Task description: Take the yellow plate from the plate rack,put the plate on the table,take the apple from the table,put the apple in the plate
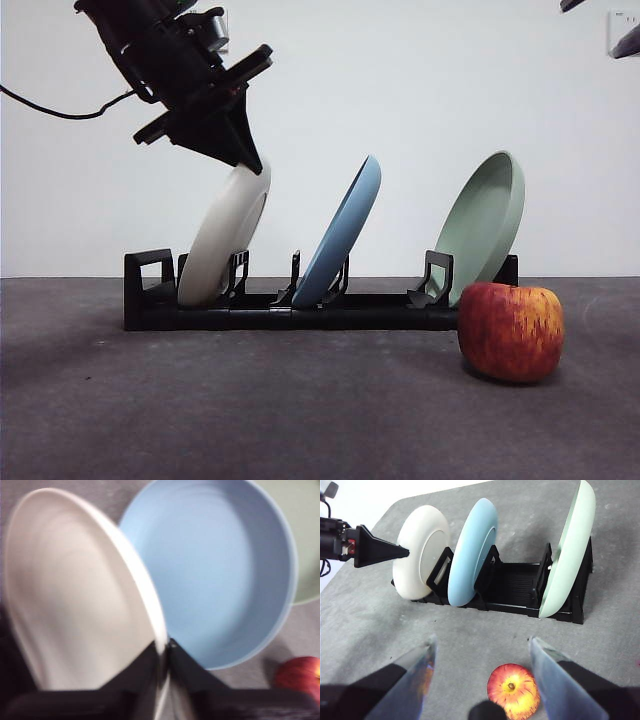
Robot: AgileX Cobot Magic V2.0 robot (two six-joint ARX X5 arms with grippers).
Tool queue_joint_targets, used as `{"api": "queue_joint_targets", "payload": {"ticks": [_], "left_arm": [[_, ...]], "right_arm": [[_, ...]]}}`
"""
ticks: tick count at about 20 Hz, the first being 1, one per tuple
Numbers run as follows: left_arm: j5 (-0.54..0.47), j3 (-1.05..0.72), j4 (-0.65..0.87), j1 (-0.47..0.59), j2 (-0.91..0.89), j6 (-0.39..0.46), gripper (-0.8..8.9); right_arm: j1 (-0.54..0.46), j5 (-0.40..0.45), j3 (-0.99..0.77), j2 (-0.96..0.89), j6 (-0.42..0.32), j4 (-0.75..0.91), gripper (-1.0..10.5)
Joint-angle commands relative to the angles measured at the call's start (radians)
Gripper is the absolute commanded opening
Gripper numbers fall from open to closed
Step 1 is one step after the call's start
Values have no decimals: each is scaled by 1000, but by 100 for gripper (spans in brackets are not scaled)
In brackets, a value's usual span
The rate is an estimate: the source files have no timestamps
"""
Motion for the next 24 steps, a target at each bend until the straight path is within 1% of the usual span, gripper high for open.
{"api": "queue_joint_targets", "payload": {"ticks": [1, 5, 11, 16, 18, 20, 21, 24], "left_arm": [[-13, 1, -17, 2, -13, 22, -9], [-12, 1, -123, -11, -108, 23, -9], [-9, 1, -278, -74, -373, 50, -9], [-9, 1, -402, -182, -616, 65, -9], [-11, 1, -465, -253, -679, 56, -9], [-18, 1, -521, -341, -700, 37, -9], [-30, 0, -545, -384, -700, 35, -9], [-218, -1, -601, -538, -665, 9, -9]], "right_arm": [[-2, 3, 2, 2, -8, 4, 315], [-2, 3, 2, 2, -8, 4, 315], [-2, 3, 2, 2, -8, 4, 315], [-2, 3, 2, 2, -8, 4, 315], [-2, 3, 2, 2, -8, 5, 315], [-2, 4, 2, 2, -8, 5, 315], [-2, 4, 2, 2, -8, 5, 315], [-2, 4, 2, 2, -8, 5, 315]]}}
